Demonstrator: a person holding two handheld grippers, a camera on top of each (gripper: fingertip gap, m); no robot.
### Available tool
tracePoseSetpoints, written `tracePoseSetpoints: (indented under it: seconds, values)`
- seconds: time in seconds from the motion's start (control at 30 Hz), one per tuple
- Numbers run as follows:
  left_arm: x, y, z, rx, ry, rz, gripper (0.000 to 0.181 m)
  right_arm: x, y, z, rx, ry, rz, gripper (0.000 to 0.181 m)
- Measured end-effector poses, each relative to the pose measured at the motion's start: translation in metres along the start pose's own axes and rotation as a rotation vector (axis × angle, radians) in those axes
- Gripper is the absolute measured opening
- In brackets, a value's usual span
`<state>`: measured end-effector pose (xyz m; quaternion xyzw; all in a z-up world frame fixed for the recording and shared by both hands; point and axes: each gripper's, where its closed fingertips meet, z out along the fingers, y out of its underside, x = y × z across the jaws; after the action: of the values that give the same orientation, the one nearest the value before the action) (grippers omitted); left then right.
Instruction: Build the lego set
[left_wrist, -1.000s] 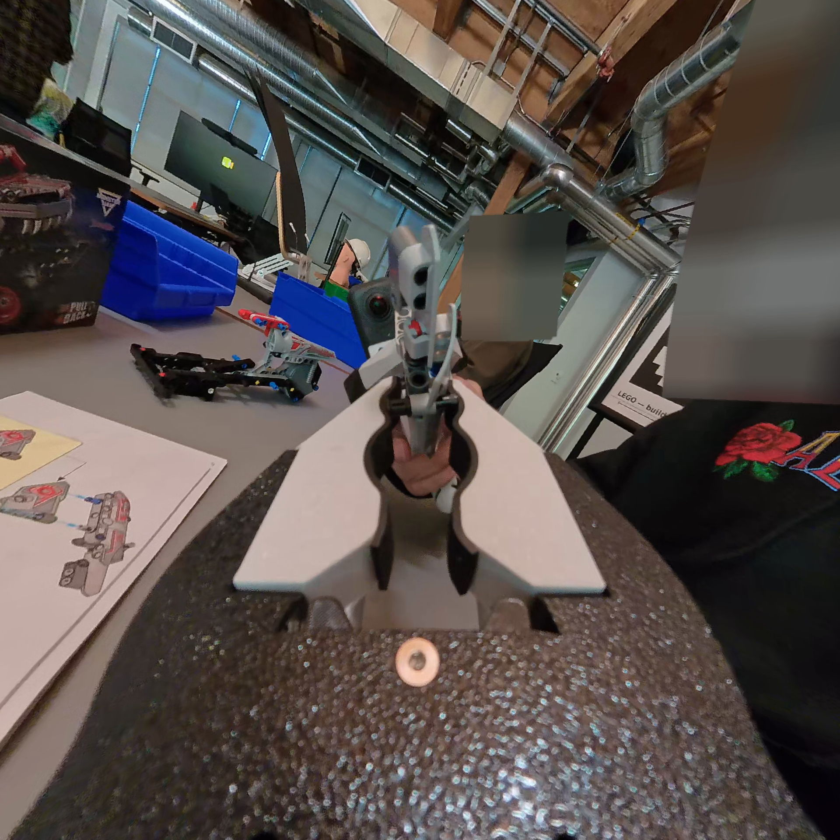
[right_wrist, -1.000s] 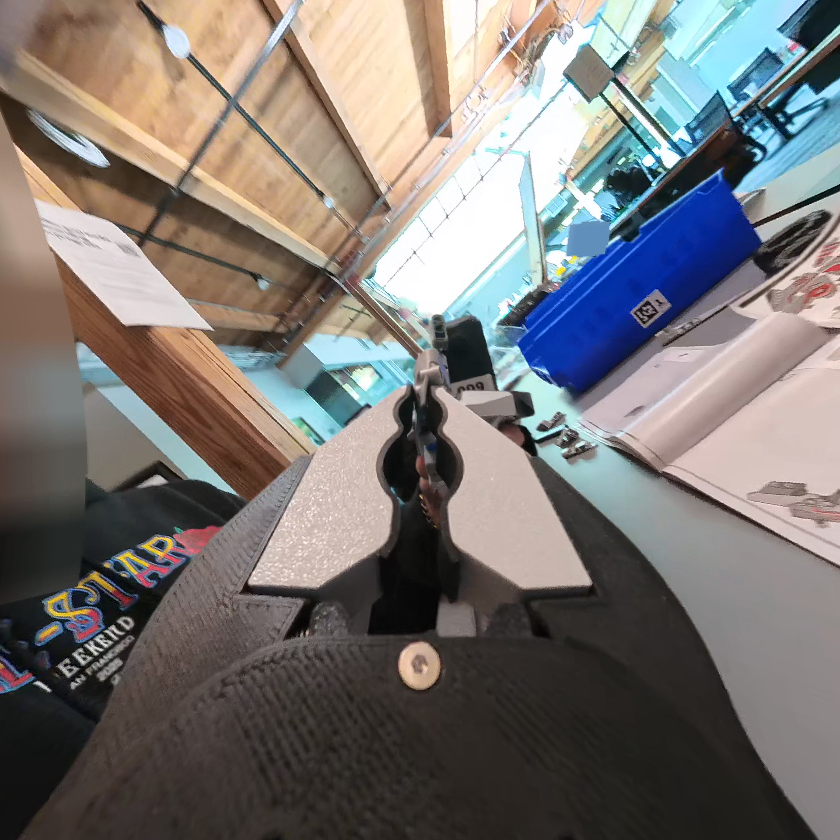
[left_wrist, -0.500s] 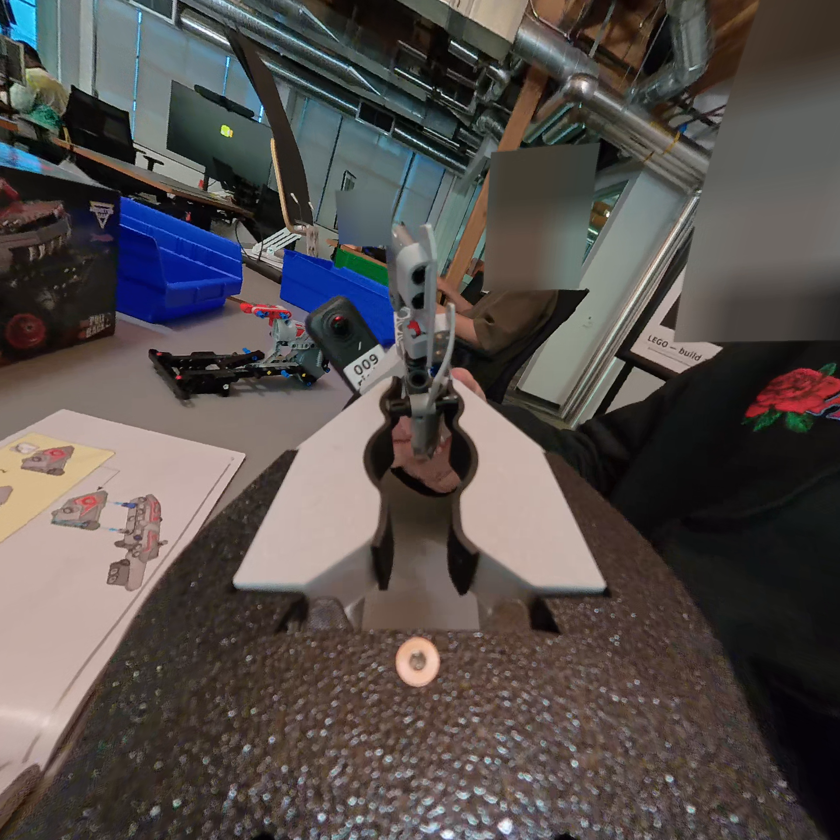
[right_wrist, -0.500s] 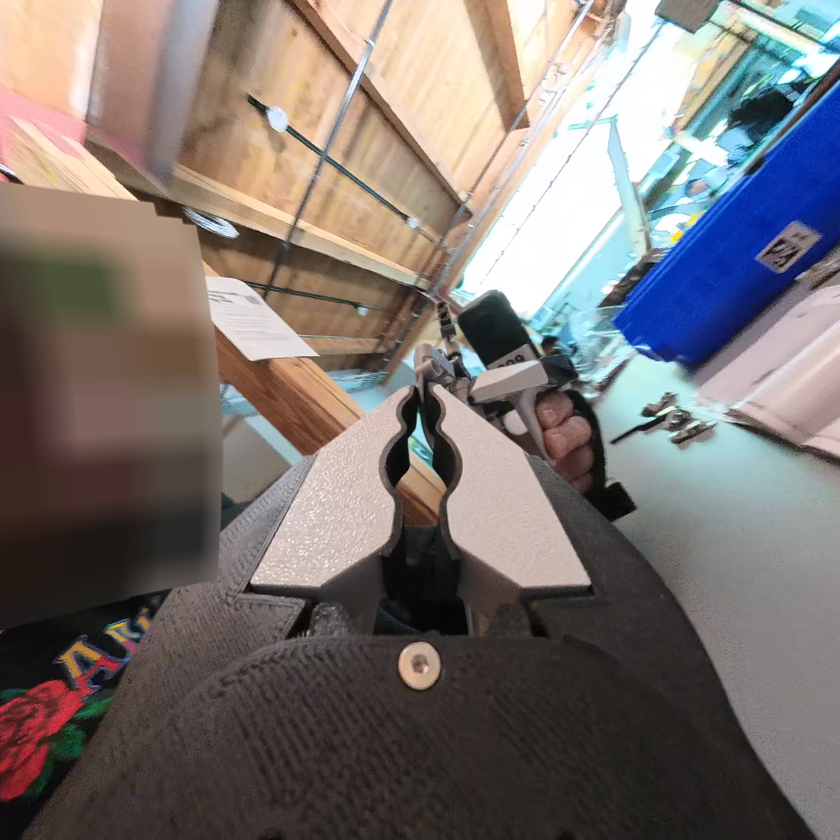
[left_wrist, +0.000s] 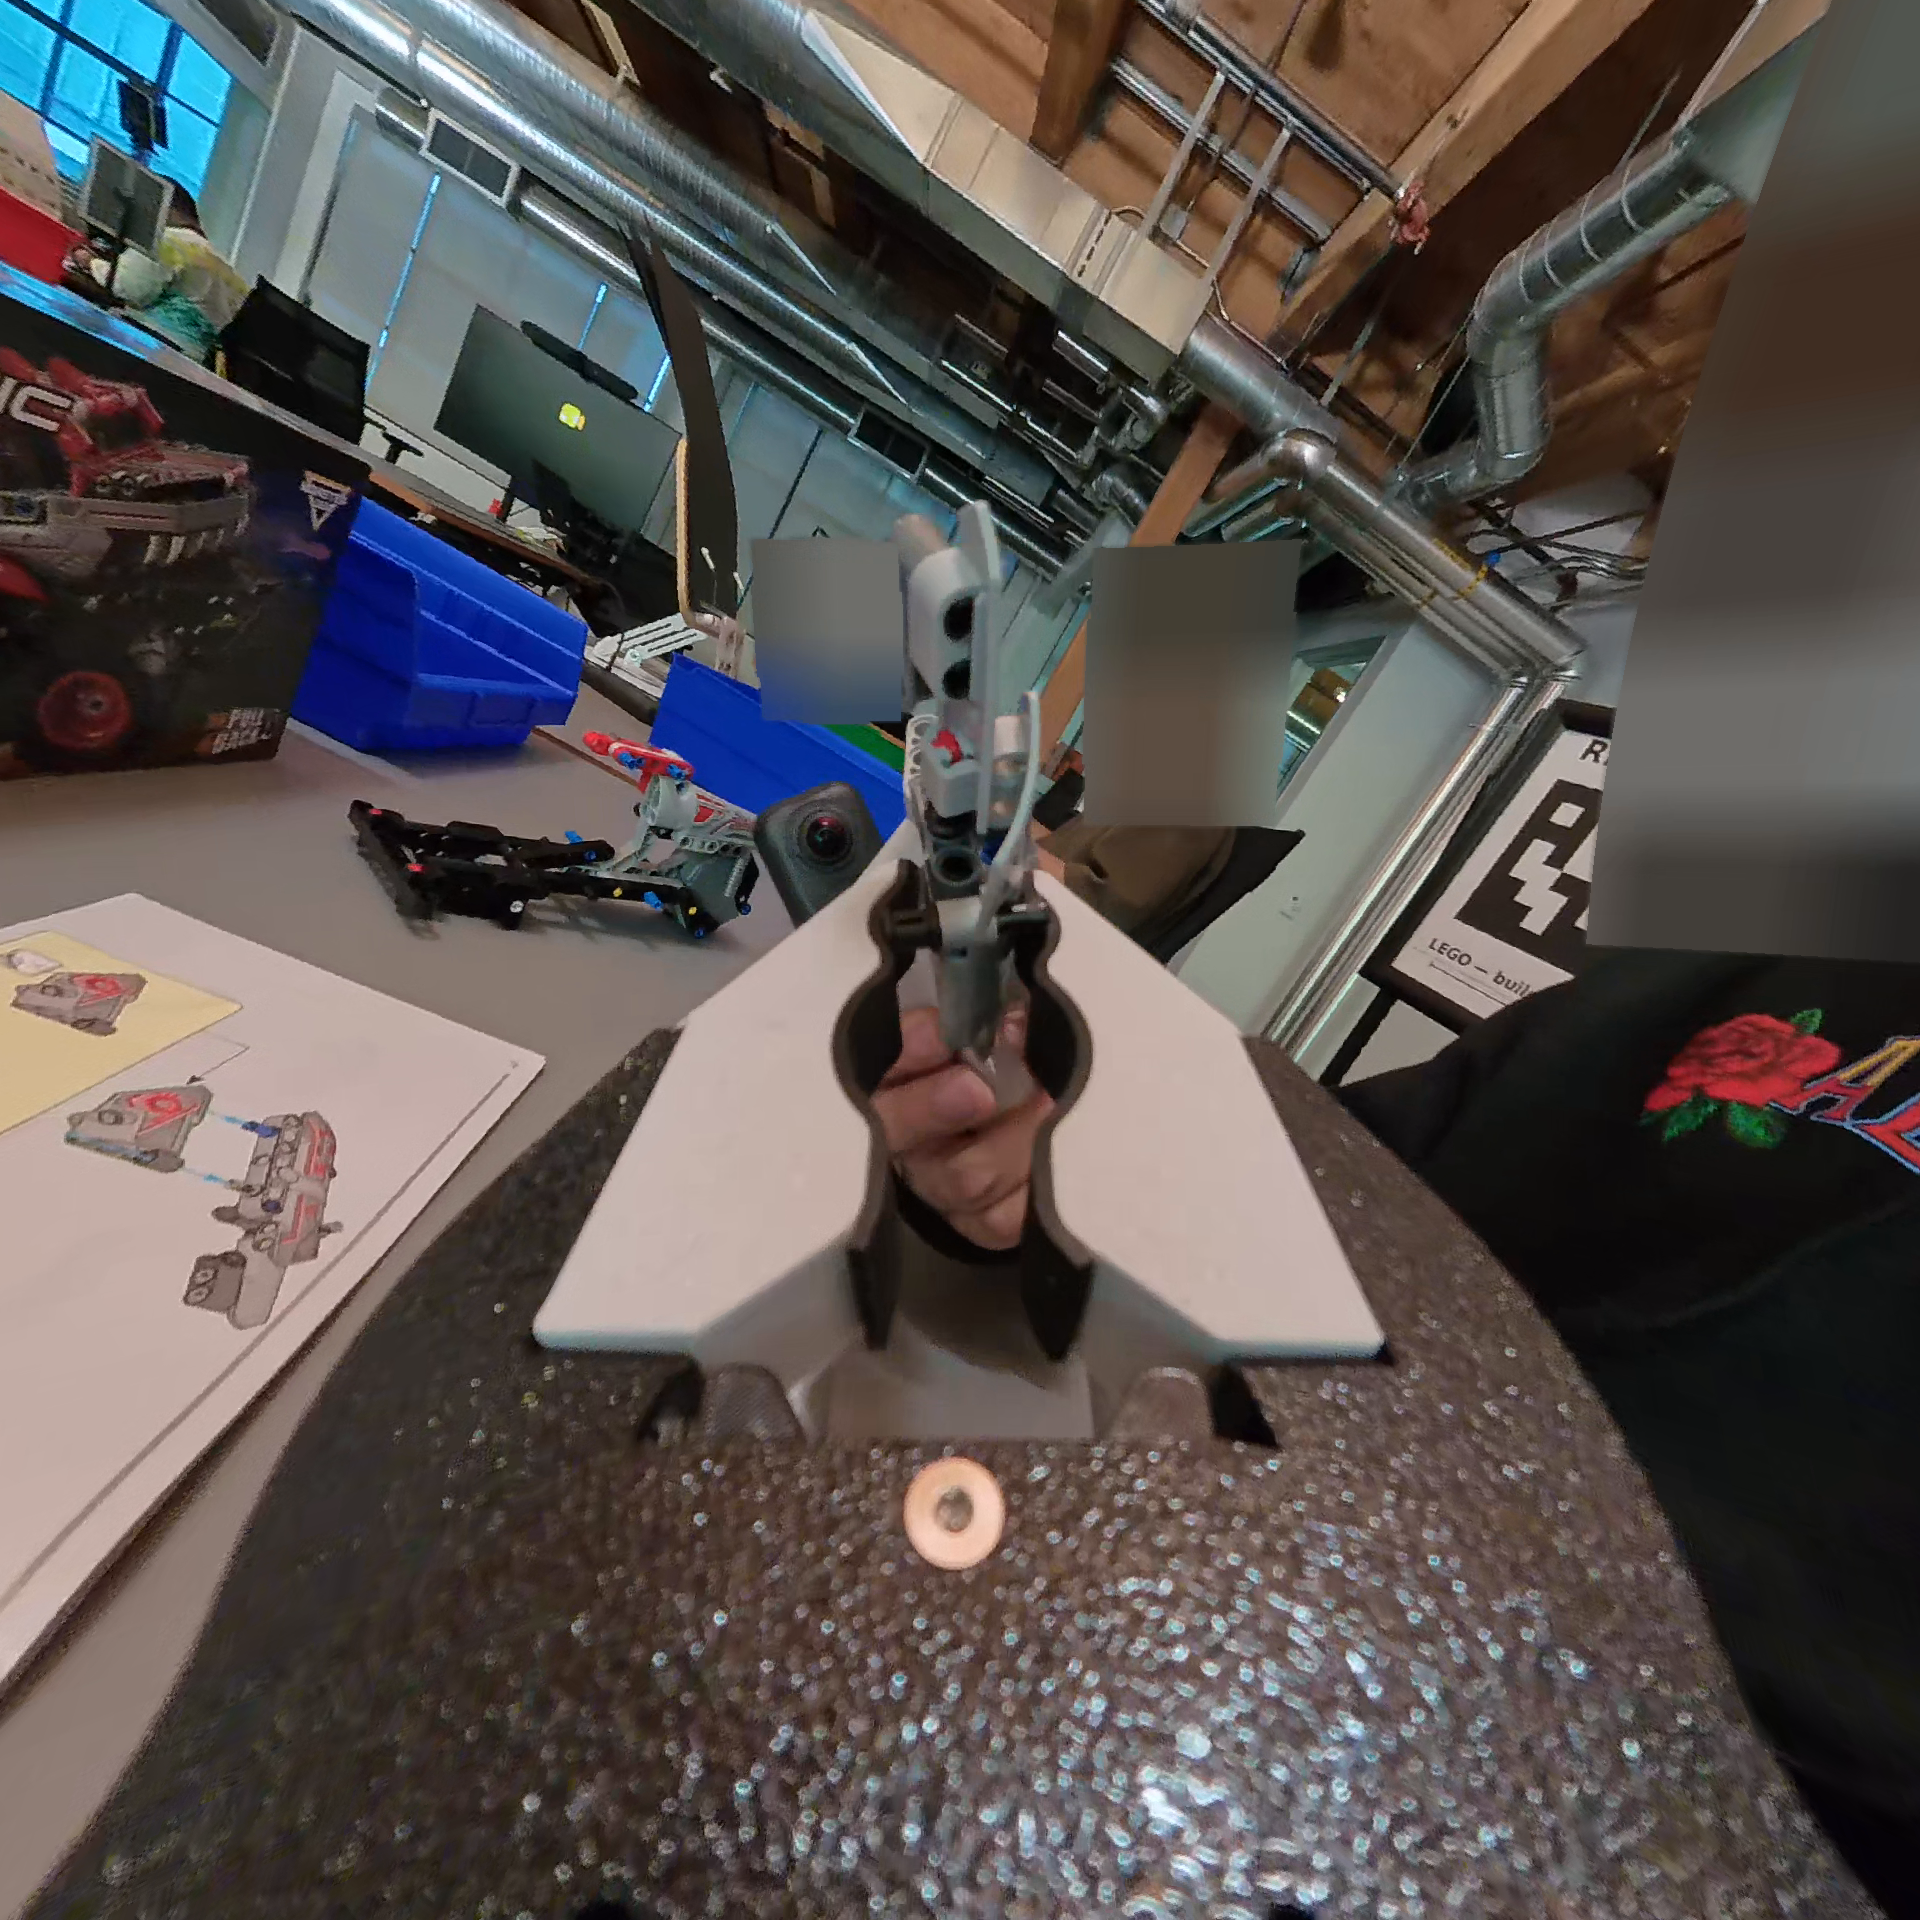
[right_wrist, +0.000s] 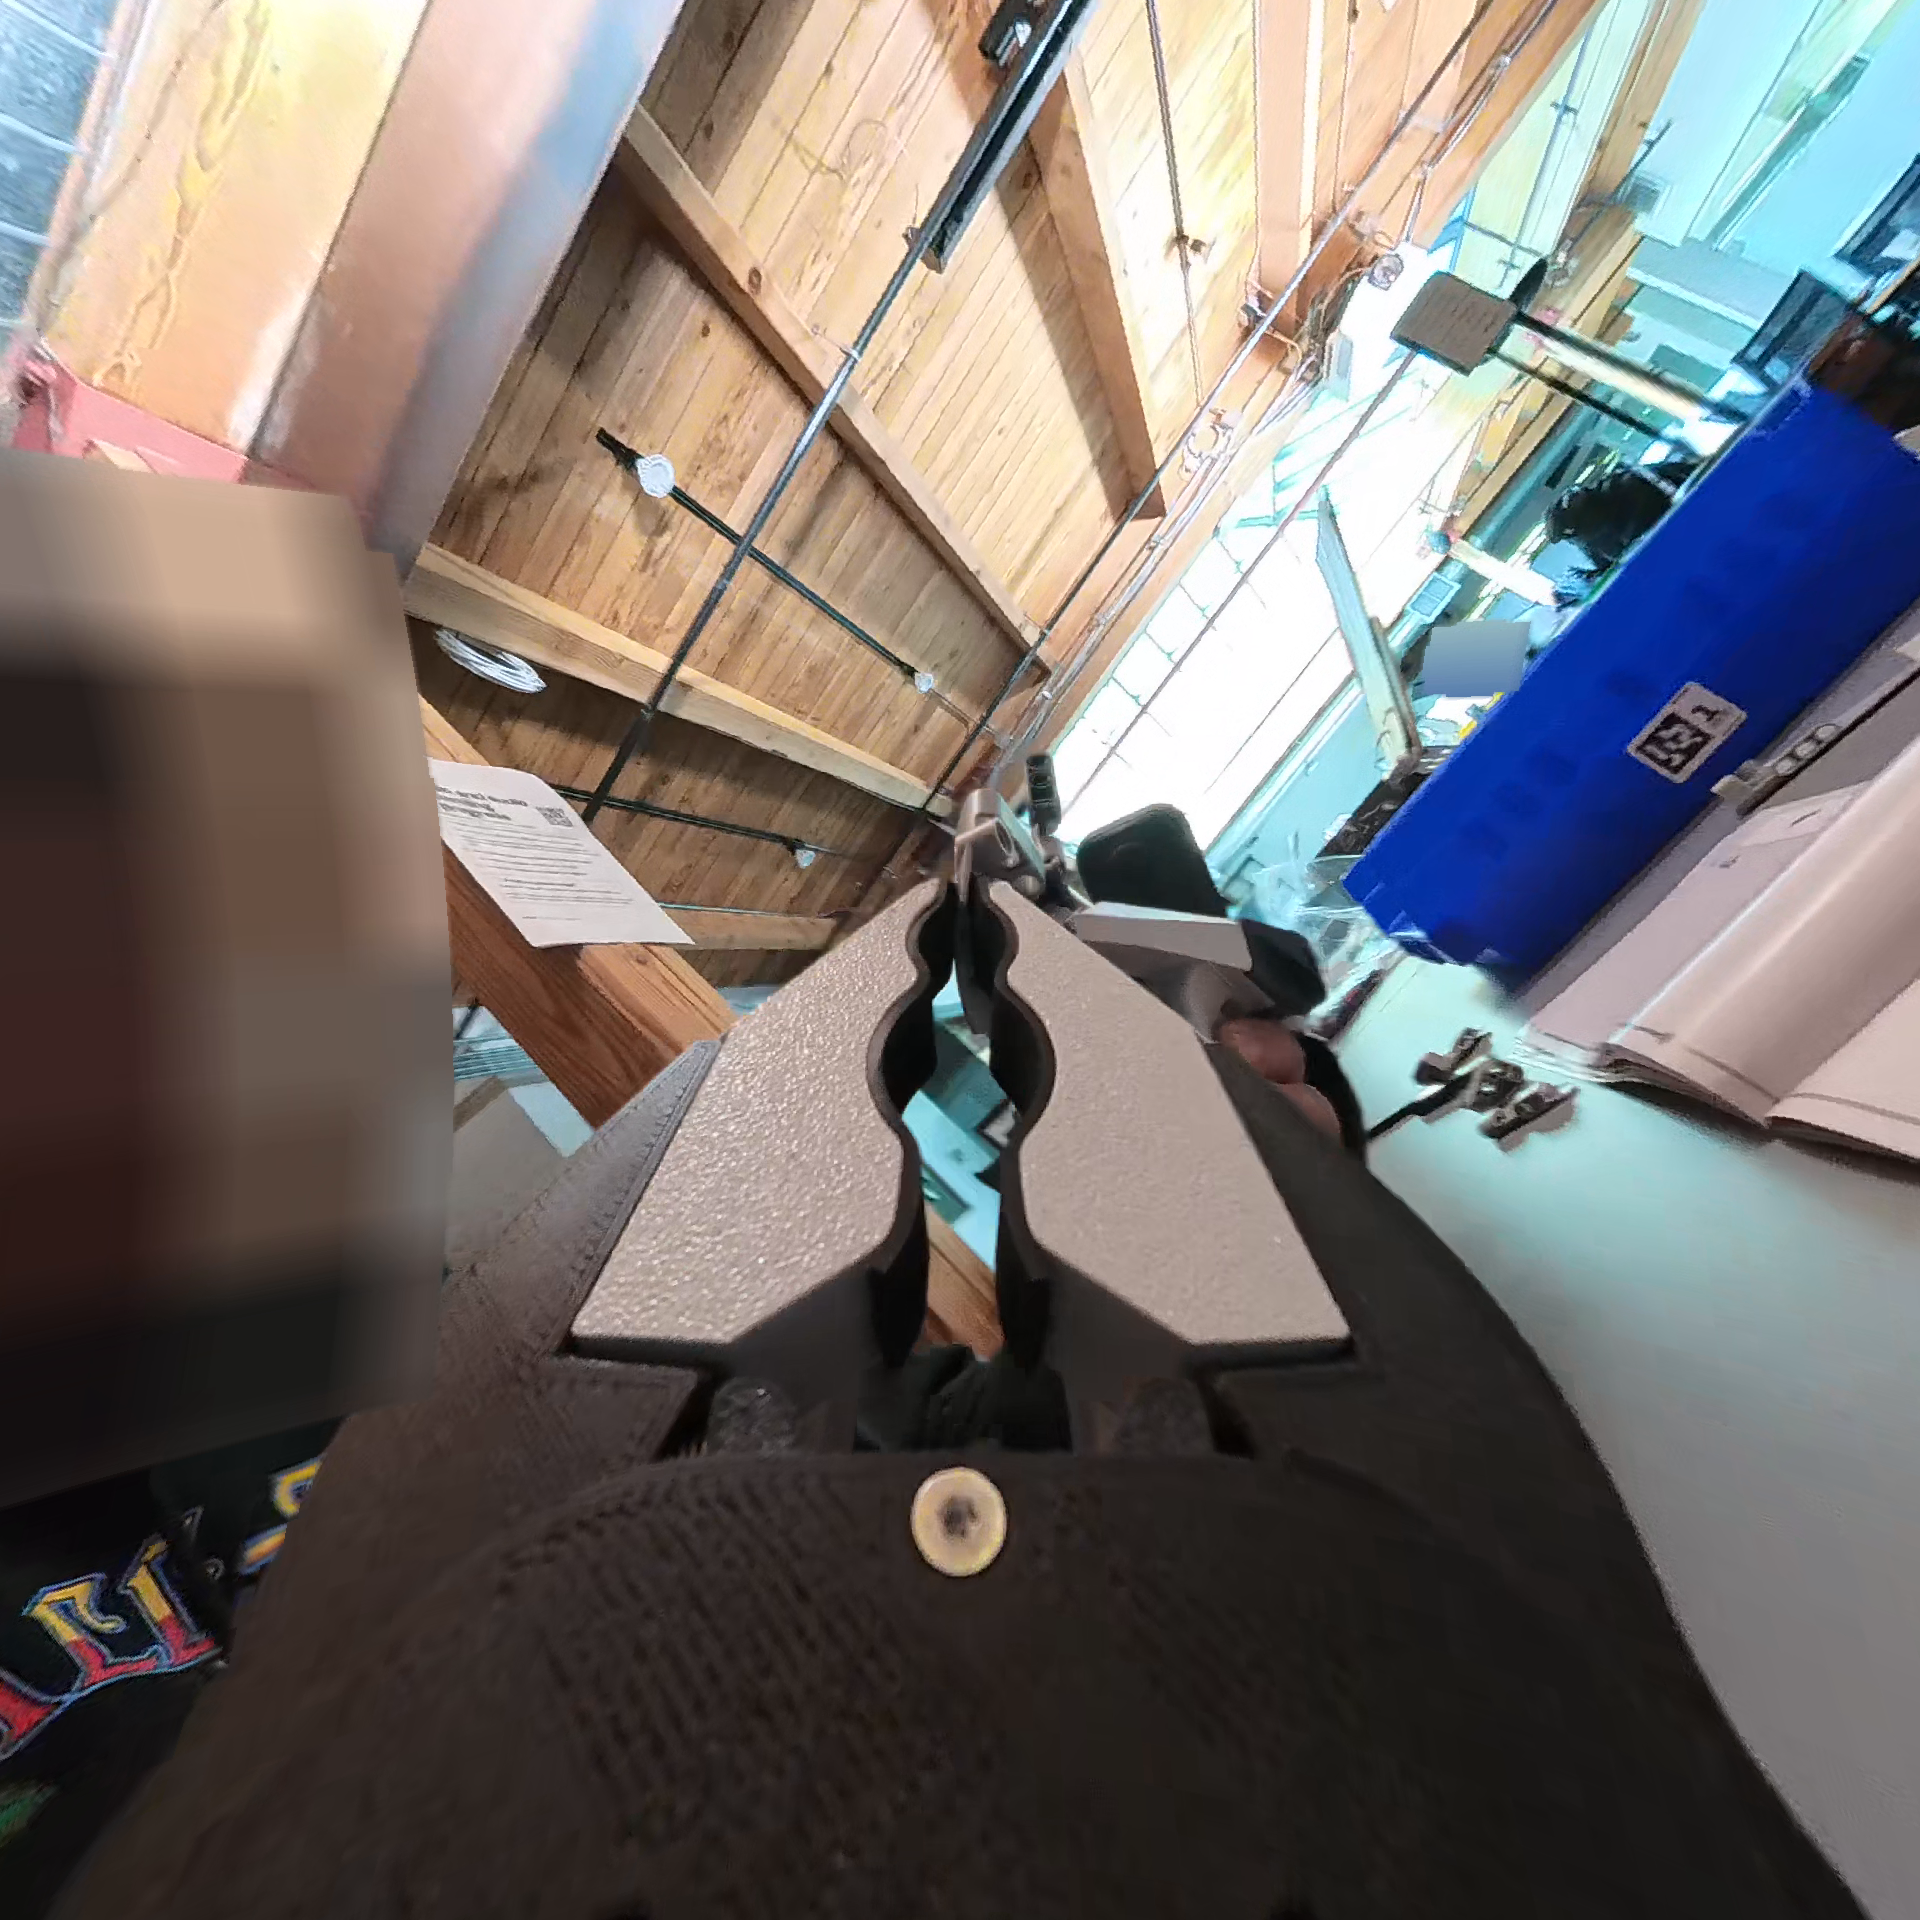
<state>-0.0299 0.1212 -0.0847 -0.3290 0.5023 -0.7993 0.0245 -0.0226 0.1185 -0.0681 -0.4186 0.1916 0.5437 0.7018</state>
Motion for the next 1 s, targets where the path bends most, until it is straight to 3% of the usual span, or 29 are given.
tracePoseSetpoints:
  seconds: [0.13, 0.33, 0.47, 0.7, 0.87, 1.0]
  values:
    - [0.003, 0.0, 0.003, 0.019, 0.026, -0.004, 0.017, -0.003, -0.001, 0.0, -0.021, 0.0, 0.015, 0.002]
    - [0.01, 0.003, 0.002, -0.062, 0.042, 0.055, 0.016, -0.006, 0.004, -0.003, -0.002, -0.117, 0.19, 0.002]
    - [0.011, 0.002, 0.001, -0.047, 0.054, 0.032, 0.016, -0.007, 0.006, -0.001, -0.021, -0.082, 0.09, 0.002]
    - [0.004, 0.005, 0.0, -0.107, -0.031, 0.159, 0.016, -0.003, 0.007, -0.004, -0.016, -0.058, 0.022, 0.003]
    - [-0.005, 0.008, 0.004, -0.055, -0.062, 0.013, 0.016, 0.005, 0.002, -0.008, -0.018, 0.022, -0.049, 0.003]
    - [-0.003, 0.01, 0.001, -0.109, -0.084, 0.158, 0.016, 0.004, 0.005, -0.008, -0.059, 0.017, -0.045, 0.003]
